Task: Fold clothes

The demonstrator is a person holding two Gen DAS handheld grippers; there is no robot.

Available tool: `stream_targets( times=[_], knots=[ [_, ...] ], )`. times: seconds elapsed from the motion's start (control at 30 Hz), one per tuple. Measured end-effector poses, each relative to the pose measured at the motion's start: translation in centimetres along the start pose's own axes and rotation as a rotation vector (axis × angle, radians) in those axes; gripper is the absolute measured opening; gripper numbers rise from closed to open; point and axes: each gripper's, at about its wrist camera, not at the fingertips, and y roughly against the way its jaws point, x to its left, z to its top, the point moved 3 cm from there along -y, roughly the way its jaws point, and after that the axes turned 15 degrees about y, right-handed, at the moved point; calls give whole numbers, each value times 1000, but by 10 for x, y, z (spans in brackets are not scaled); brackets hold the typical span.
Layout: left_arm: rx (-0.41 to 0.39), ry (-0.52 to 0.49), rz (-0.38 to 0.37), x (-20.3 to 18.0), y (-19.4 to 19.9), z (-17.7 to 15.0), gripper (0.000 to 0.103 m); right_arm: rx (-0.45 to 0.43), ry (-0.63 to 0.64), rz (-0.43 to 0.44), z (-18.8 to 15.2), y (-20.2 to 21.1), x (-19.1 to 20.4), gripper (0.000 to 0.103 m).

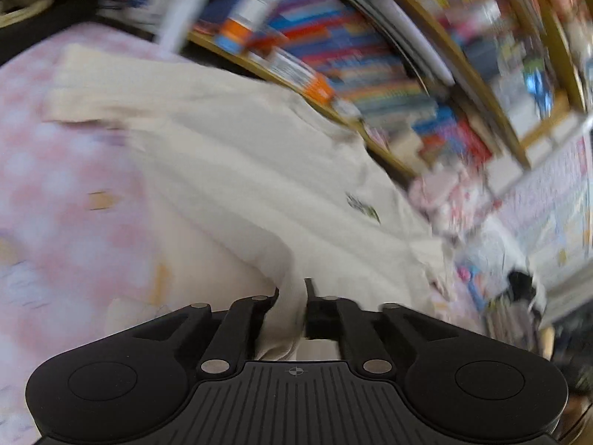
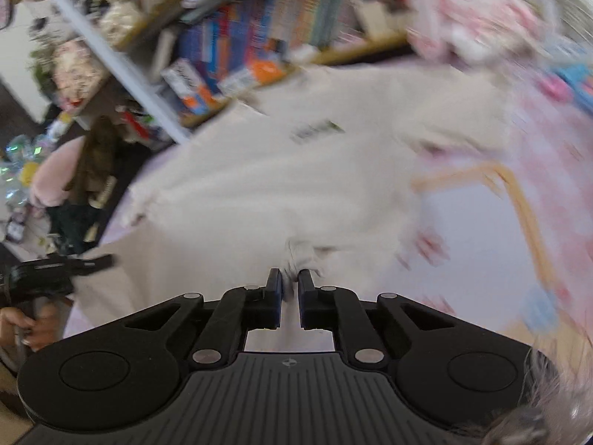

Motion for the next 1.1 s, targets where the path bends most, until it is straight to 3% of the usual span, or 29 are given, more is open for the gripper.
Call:
stream_targets(
  times=[0.03,0.1,0.13,0.23,0.37,0.53,0.6,0.8,1.0,1.1],
  knots=[
    [-5,3,-1,-5,0,1,37,-15,14,17,10,-7,5,14],
    [-30,14,-21,-6,8,4,56,-60,17,22,25,-9,10,32],
    [-47,15,-40,-3,15,5,60,-85,13,14,30,-6,9,36],
    [-77,28,8,17,29,5,60,-100,-1,-44,24,7,-6,37],
    [-67,29,87,43,39,-5,59,-14,-53,-158,-9,12,-36,37],
    [-56,-44,135,55,55,-18,60,69,-57,-175,-43,8,-32,43],
    [-55,-107,165,57,63,-19,60,78,1,-183,-47,4,-21,50],
    [-61,-230,264,63,65,-20,60,120,189,-278,-49,-6,-16,51],
    [-67,-333,247,50,44,-16,60,167,263,-297,-43,-20,-31,52],
    [-47,-382,260,49,28,-10,60,202,363,-285,-37,-29,-31,55]
  ],
)
